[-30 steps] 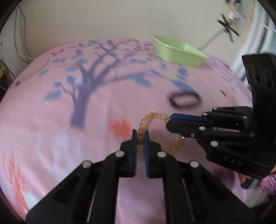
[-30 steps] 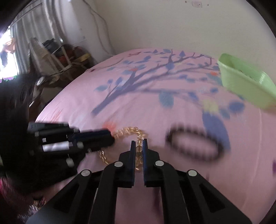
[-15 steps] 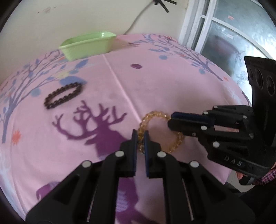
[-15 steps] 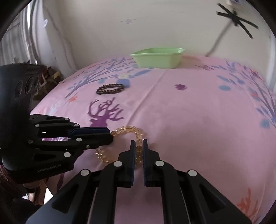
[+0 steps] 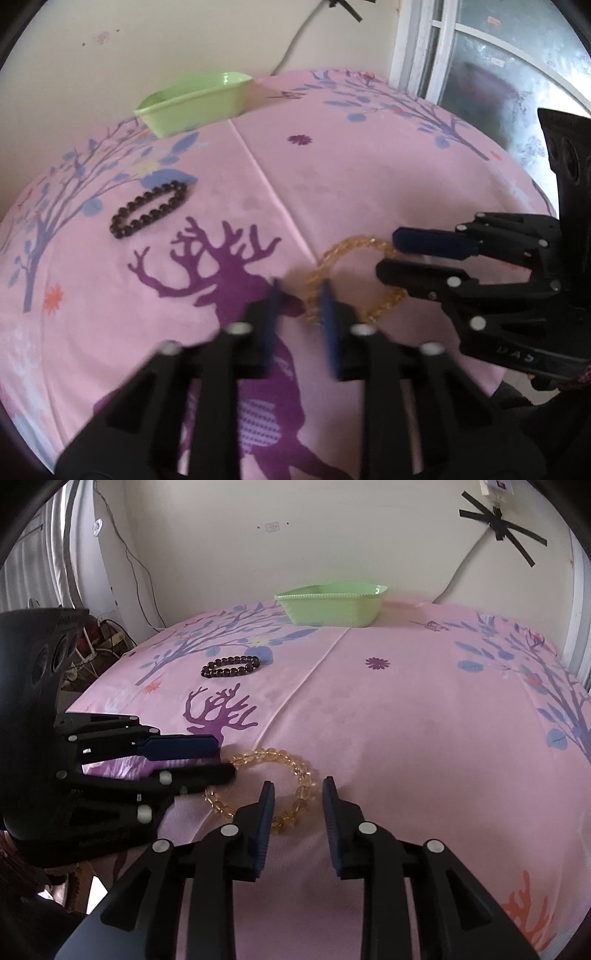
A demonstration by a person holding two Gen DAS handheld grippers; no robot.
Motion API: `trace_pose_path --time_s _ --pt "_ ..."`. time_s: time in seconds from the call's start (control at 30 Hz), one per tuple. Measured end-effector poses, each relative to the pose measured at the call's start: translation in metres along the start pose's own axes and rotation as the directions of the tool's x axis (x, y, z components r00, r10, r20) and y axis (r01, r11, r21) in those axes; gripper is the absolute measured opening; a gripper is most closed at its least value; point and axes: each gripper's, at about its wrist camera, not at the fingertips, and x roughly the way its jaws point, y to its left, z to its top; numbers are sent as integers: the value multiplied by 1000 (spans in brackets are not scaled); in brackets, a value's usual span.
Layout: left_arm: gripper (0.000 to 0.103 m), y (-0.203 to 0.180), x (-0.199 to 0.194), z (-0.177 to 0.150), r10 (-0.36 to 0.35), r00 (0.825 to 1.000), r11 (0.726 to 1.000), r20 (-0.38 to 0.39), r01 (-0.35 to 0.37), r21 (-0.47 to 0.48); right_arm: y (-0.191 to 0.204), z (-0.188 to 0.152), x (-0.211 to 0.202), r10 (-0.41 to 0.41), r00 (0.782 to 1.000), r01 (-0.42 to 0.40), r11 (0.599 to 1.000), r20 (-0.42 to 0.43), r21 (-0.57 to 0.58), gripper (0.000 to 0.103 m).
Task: Organize jewelry
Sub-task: 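Carry the amber bracelet into the green bowl and open the left gripper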
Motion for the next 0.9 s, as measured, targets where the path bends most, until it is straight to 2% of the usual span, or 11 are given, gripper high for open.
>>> trace_pose_path --time_s 0.03,0.13,0.23,0.33,0.43,0.57,0.63,0.67,0.77,0.9 --pt "8 2 0 0 -14 1000 1000 -1 14 -11 1 -1 0 -11 1000 11 1000 4 -12 0" --pt "7 4 1 6 -31 999 1000 -11 31 -3 3 5 3 23 1000 -23 1000 -7 -19 0" --pt "7 19 -2 26 -57 998 998 0 57 -19 -2 28 2 71 997 -71 997 25 -6 0" --pt "7 43 -10 62 -61 997 997 50 63 -44 -14 71 1 106 991 -106 994 85 1 0" --pt "7 75 -13 113 -37 993 996 113 46 -79 -28 125 6 134 981 -136 991 141 7 0" --pt "7 121 -3 179 -9 988 988 155 33 -154 -47 199 33 127 973 -134 991 190 24 0" --pt "7 135 6 205 31 984 987 173 -2 -163 -57 230 54 105 976 -113 993 191 30 0" --pt "7 144 16 220 58 984 986 168 -30 -166 -61 239 63 93 977 -101 994 192 33 0" --pt "7 165 47 240 81 988 977 128 -54 -207 -78 260 99 81 984 -93 993 158 74 0" --pt "7 178 85 243 124 990 972 67 -107 -210 -92 264 142 71 992 -82 991 103 106 0"
